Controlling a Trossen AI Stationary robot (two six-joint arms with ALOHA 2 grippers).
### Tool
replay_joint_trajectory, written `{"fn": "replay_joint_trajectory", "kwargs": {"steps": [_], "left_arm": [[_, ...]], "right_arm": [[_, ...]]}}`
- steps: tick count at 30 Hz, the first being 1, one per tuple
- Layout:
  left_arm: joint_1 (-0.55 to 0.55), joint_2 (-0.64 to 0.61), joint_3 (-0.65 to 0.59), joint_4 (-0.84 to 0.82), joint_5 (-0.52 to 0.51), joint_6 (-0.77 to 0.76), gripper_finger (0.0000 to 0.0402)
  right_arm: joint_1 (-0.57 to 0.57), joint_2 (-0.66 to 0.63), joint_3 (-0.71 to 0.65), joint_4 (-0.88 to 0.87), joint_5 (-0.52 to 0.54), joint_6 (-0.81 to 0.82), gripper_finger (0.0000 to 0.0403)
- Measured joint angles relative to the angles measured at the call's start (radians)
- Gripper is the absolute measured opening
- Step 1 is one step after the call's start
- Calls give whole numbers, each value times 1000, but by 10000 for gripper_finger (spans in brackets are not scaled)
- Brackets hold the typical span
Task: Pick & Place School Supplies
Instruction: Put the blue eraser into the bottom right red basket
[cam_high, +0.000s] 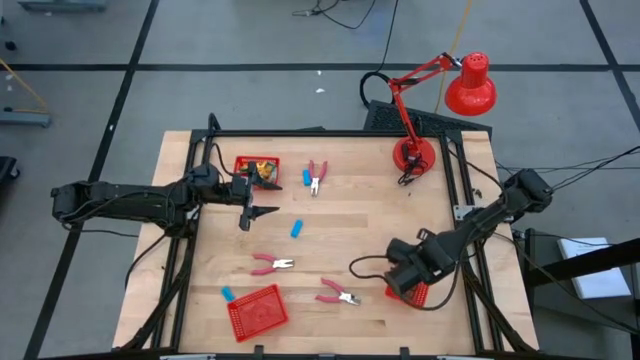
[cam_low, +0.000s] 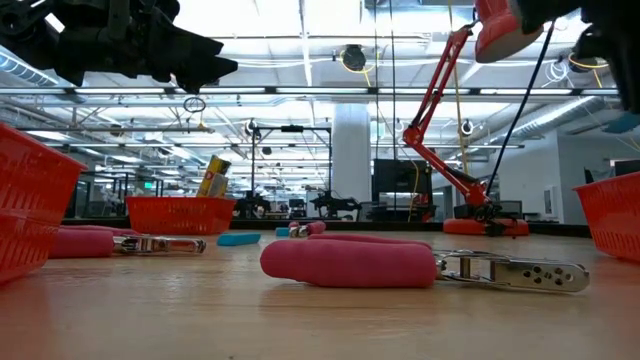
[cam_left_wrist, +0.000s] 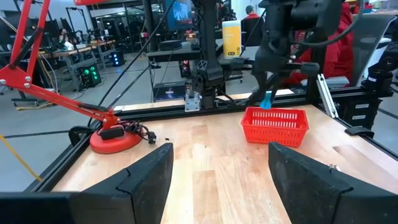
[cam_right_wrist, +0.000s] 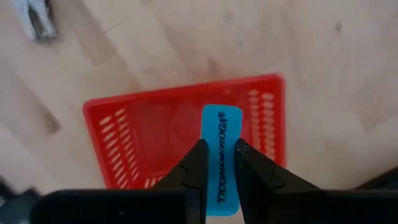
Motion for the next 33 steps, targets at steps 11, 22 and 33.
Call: {"fn": "replay_joint_trajectory", "kwargs": {"steps": [11,22,33], "left_arm": [[0,0,0,-1,0,0,266],[0,0,0,0,0,0,266],[0,0,0,-1,-19,3,266]], "right_arm": [[0,12,-133,193,-137,-20,42],[-47,12,-308,497,-87,-95,42],[-50,12,-352,633,127,-139,42]]}}
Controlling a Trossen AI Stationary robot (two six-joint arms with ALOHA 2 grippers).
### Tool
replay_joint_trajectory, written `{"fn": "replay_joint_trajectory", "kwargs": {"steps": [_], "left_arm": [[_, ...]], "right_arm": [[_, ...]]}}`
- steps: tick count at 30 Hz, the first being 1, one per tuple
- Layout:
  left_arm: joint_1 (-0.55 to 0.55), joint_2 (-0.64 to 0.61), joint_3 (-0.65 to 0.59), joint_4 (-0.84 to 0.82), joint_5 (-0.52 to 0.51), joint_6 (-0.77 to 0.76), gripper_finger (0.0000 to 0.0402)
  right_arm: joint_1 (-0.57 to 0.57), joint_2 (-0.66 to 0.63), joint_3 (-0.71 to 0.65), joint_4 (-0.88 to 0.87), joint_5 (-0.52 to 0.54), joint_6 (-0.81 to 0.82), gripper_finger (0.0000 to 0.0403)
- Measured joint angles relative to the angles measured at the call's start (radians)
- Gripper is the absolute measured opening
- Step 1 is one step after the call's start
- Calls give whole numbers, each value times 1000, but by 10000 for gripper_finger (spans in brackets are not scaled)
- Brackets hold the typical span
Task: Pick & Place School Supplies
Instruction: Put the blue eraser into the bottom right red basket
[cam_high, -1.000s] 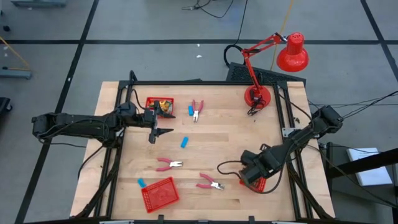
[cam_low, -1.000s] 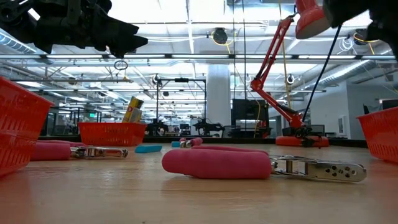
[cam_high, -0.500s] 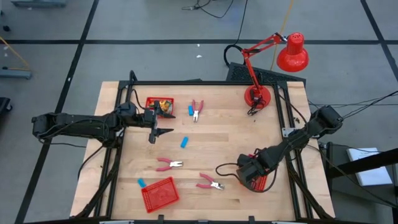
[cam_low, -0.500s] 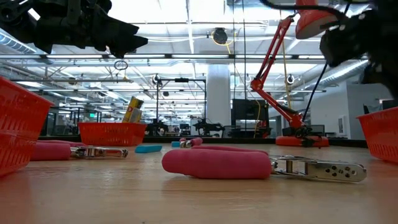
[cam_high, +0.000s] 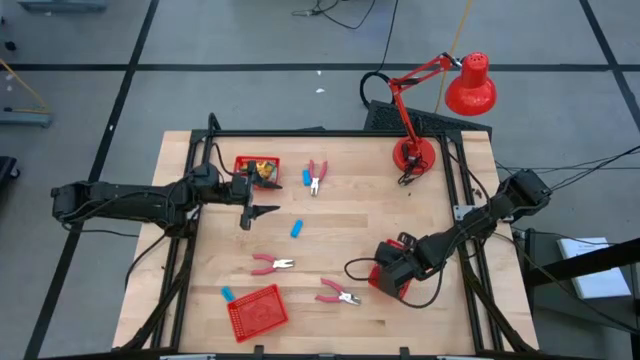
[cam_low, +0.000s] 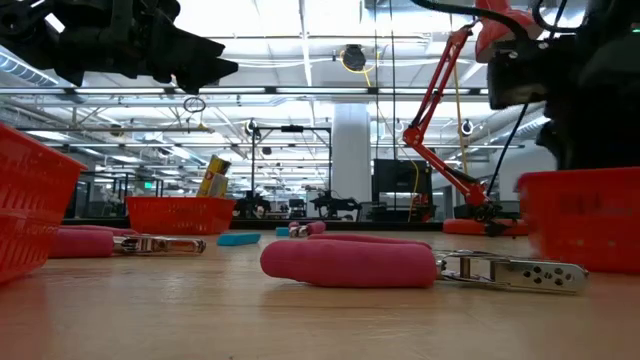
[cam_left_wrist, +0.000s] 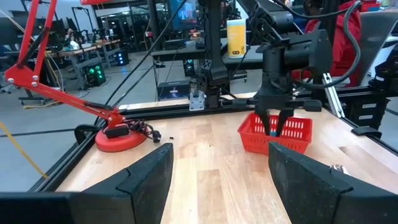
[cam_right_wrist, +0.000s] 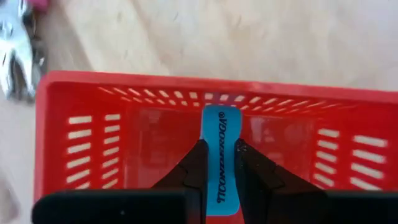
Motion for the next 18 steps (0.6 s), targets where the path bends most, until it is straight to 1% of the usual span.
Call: {"fn": "replay_joint_trajectory", "kwargs": {"steps": [7,11,14,18], "left_arm": [[0,0,0,0,2,0,266],[0,0,0,0,2,0,266],[0,0,0,0,2,1,266],[0,0,0,-8,2,6,266]], "right_arm": [[-35,0,-1,102,191,-106,42],[-83,6,-1,201,238,-213,42],[-128,37,-1,261,224,-289,42],[-183,112,-1,329,161,-357,42]]}}
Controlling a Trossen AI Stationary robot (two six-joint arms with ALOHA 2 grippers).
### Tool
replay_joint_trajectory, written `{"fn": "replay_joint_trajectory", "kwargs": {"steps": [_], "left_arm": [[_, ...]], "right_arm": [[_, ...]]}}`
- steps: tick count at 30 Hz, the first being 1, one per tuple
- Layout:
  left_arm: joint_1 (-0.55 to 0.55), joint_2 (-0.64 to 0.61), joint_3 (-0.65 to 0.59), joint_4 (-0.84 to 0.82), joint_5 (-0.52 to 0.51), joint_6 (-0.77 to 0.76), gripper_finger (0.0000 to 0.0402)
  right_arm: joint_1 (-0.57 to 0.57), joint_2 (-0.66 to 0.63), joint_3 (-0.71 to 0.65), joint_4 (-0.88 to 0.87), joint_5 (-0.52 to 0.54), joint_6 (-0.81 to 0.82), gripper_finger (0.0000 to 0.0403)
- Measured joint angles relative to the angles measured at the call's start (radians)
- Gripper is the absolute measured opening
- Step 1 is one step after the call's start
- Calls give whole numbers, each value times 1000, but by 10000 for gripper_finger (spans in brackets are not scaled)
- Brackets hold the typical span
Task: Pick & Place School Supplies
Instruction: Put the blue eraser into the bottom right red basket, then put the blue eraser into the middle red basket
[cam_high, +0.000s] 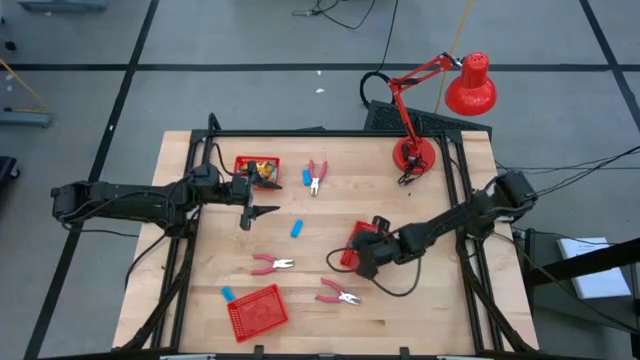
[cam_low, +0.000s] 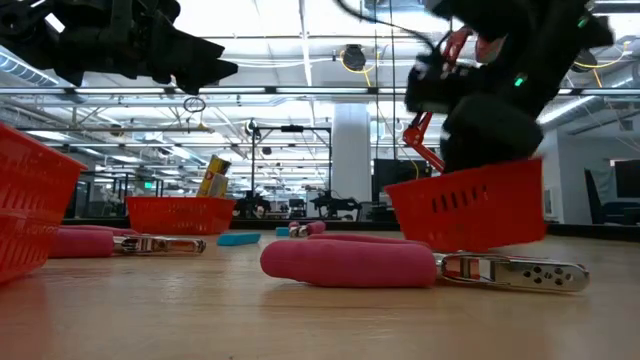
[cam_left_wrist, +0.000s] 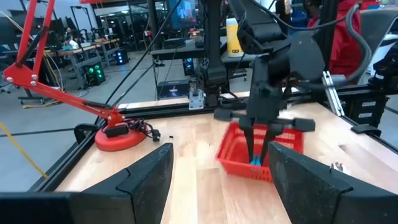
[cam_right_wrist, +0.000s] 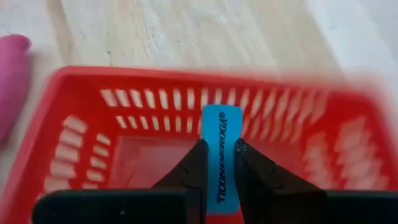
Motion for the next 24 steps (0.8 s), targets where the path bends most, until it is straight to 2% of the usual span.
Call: {"fn": "replay_joint_trajectory", "kwargs": {"steps": [5,13,20,24], "left_arm": [[0,0,0,-6,0,2,266],[0,0,0,-12,0,12,266],[0,0,0,-23,0,13,266],[0,0,0,-62,-1,25,266]], "right_arm": [[-38,74,2,60,-3,-52,42],[-38,38,-2,55,65,-41,50],[-35,-20,-1,63,107,-65,188],[-35,-46,0,64,135,-119,235]]}}
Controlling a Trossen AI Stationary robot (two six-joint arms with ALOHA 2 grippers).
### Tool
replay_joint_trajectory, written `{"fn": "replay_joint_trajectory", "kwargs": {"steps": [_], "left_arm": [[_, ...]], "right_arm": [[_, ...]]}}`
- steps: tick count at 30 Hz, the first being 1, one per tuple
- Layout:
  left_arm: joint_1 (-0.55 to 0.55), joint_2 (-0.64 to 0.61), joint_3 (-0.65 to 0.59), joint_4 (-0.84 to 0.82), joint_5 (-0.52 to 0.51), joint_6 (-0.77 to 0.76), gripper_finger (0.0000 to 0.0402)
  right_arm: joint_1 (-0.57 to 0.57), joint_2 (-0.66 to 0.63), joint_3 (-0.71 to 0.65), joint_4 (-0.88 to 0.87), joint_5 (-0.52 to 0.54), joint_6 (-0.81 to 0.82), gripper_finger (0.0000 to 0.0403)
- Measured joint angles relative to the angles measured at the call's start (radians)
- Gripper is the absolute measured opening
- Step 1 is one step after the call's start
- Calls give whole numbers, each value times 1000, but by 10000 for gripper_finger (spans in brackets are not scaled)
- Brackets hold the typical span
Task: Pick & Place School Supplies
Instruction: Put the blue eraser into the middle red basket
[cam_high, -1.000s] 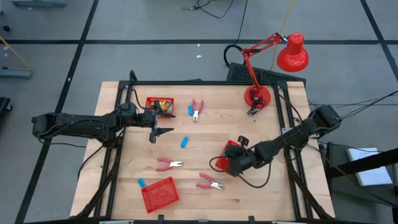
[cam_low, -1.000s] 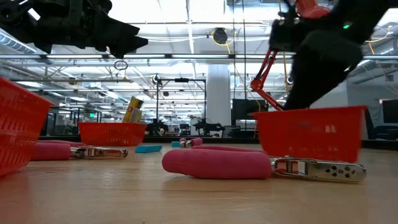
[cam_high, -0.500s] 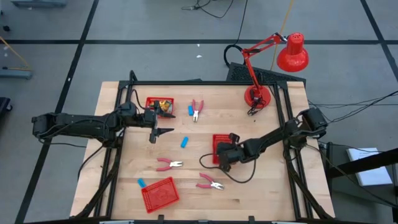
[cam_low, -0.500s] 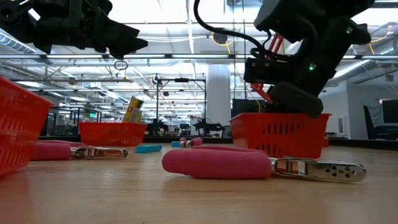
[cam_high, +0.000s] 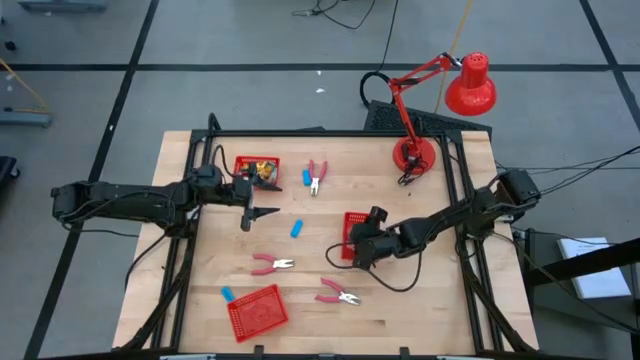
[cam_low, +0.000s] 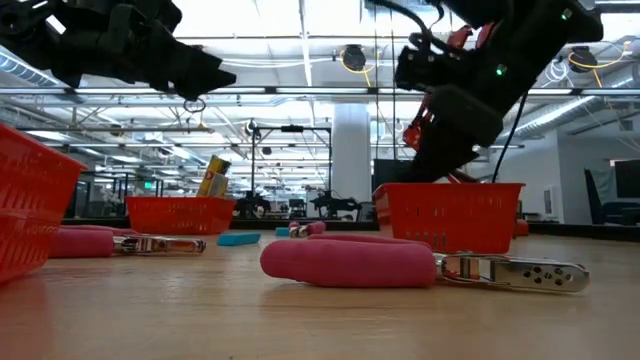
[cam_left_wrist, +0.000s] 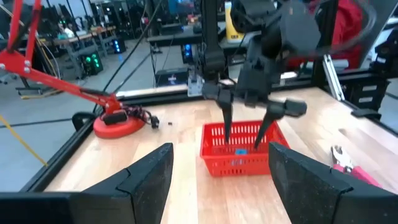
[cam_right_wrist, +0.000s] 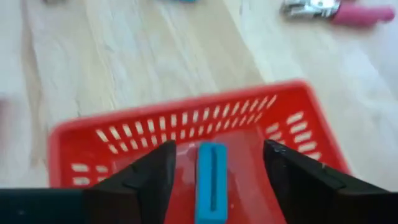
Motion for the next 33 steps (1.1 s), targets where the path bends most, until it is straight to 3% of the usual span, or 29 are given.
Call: {"fn": "replay_joint_trajectory", "kwargs": {"steps": [7,11,15,24,29,33], "left_arm": [[1,0,0,-63,-46,-18,266],[-2,18,0,-96,-83,-130,266],[-41,98,0,-107,-112,-275,266],[-224,362,1,49,-303,-524,266],[-315,479,17,84,-430,-672,266],[-364,556,87,7,-511,-729,266]], "right_arm": [[2,-55,3,55,24,-163,247],[-7,-72,3,118,56,-227,248],[-16,-76,3,139,141,-282,248],[-35,-76,3,153,278,-346,249],[-35,-76,3,154,308,-391,249],[-34,-76,3,154,308,-415,249]]}}
